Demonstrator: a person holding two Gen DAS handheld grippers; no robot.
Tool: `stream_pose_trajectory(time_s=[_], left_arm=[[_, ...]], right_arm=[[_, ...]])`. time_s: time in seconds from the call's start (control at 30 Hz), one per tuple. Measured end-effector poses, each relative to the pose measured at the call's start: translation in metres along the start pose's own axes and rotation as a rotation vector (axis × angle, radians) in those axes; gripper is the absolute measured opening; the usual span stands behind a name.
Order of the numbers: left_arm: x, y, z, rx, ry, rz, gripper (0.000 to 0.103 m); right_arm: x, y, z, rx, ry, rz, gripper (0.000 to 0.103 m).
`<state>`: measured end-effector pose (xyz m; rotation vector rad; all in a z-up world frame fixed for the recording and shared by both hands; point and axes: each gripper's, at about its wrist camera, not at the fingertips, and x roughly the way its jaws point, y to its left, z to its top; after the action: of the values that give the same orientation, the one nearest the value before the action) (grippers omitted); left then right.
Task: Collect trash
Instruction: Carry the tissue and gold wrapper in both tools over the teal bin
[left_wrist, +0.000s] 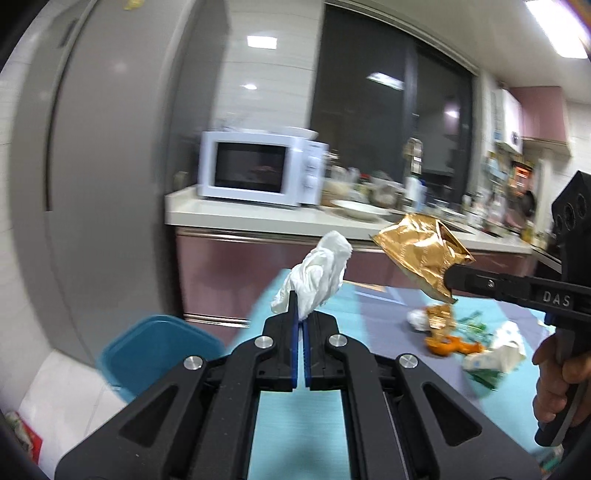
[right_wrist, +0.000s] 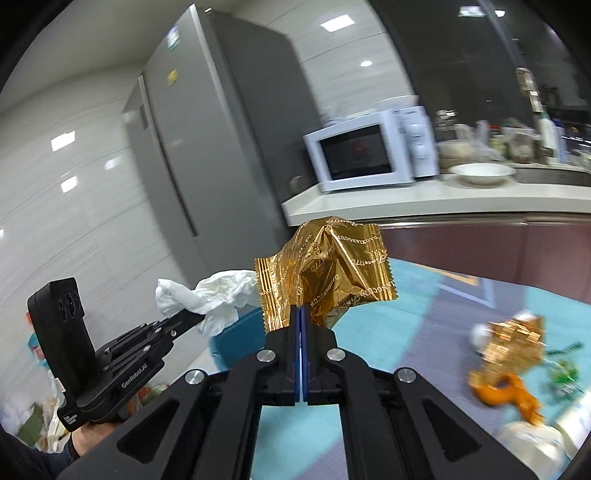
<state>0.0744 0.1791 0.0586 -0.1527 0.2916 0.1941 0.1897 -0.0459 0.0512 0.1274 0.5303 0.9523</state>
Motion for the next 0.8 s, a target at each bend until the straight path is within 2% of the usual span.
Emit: stream_pose_trajectory(time_s=[0.2,0.4,0.63,0.8], left_arm=[[-0.012,0.073,0.013,0.0,-0.017,0.158,0.002],[-0.009,0.13,0.016,-0.019,-0.009,0.256,0.002],[0.013,0.175,0.001,-0.043,0.062,0.336,0.002],[0.055,0.191,-0.019,-0.062,0.144,0.364,0.002]], right_arm=[[0.055,0.037,0.013,-0.057,0.05,0.095,0.0],[0.109,0.065,0.021,-0.098,0.112,0.155,0.0],[0.176,0.074,0.015,-0.097,0.203,0.159,0.0],[0.222,0.07,0.002,-0.09,0.297,0.127,0.0]])
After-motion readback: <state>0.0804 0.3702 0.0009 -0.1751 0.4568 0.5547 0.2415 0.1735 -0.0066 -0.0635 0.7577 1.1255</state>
